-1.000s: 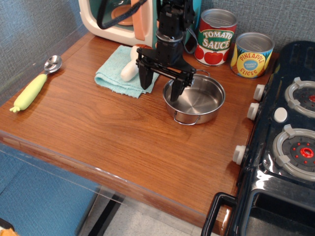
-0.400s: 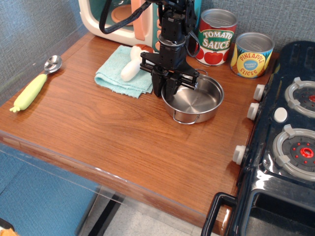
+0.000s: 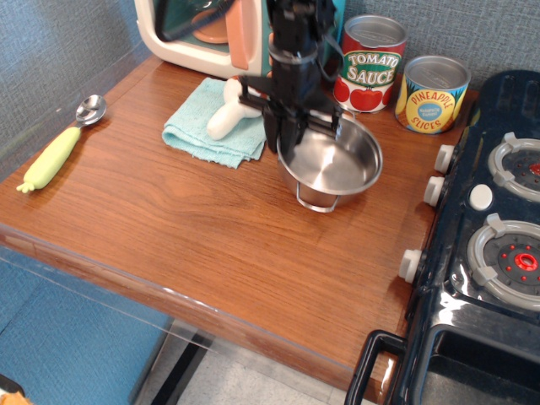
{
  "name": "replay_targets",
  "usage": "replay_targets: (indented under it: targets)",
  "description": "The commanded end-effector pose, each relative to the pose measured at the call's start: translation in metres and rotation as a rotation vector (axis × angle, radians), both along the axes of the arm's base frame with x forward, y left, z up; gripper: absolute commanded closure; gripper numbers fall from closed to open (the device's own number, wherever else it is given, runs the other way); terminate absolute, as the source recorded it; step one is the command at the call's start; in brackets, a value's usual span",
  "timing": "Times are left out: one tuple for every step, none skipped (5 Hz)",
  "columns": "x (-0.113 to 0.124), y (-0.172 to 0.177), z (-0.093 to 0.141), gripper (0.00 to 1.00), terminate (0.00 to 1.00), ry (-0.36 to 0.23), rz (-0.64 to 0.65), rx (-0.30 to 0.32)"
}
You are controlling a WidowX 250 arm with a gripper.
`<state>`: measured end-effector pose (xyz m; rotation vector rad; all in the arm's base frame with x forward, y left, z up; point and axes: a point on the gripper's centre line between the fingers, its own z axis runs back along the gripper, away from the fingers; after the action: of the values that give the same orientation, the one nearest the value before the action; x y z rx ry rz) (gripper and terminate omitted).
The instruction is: Move the pot to the front right corner of the table
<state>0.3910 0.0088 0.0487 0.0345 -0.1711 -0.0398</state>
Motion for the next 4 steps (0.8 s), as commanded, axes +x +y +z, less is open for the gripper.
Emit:
replay_targets:
  targets:
    - [-0.025,0.012,0.047,1.0,0.0,-0.125,-0.054,-0.01]
    - [-0.046,0.017,0.024,1.0,0.0,-0.054,-0.102,0.004]
    - [-0.059,0.015,0.011,1.0,0.0,-0.011,-0.144,0.003]
    - [-0.067,0.01,0.001,1.0,0.0,0.029,-0.166,0.011]
